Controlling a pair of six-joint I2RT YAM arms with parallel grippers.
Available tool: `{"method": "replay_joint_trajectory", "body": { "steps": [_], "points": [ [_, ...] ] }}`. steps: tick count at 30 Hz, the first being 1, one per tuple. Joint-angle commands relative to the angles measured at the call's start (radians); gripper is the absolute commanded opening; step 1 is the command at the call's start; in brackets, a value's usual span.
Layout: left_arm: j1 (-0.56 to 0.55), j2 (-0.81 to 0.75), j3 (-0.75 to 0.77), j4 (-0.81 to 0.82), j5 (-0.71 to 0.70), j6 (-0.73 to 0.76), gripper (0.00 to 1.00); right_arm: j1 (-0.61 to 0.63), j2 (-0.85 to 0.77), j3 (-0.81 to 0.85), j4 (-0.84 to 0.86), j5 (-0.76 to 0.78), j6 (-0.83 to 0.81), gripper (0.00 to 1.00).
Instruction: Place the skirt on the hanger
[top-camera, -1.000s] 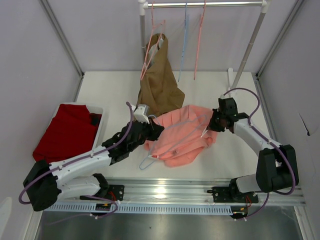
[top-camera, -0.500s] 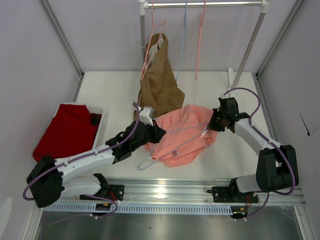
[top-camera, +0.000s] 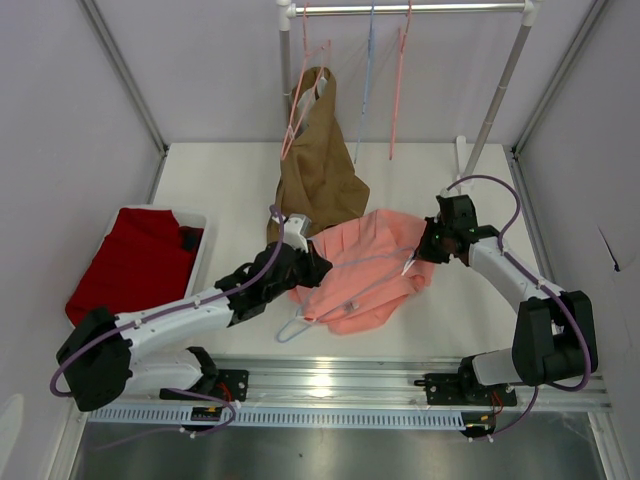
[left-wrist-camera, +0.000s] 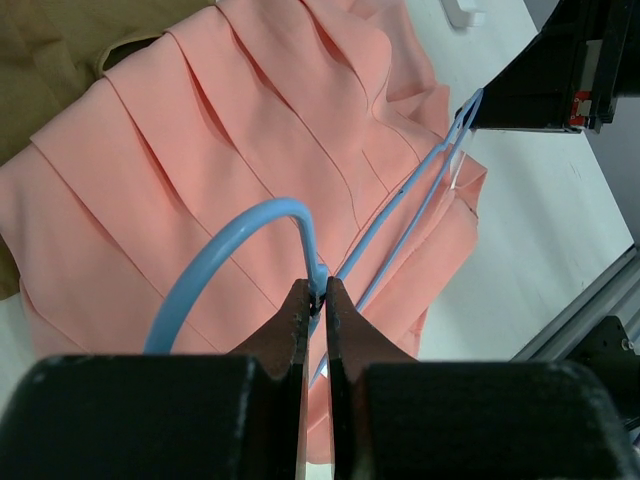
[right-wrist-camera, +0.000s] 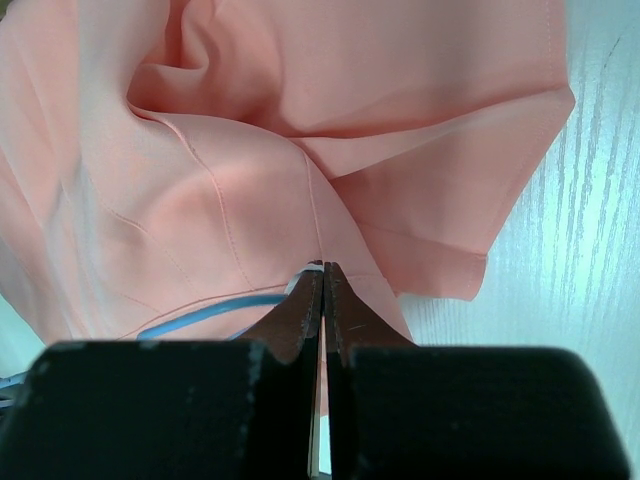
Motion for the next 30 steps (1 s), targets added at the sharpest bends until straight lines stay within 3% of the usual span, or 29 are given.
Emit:
{"method": "replay_joint_trajectory", "body": {
  "steps": [1,30],
  "points": [
    [0.006,0.01,0.025,-0.022,-0.006,0.045,0.0,0.001,-0.032,0.029,0.024,0.01,-0.015,0.0],
    [0.004,0.076,0.073,-0.065,0.138,0.089,0.0,0.055,0.004,0.092,-0.018,0.108,-0.055,0.0]
  ]
}}
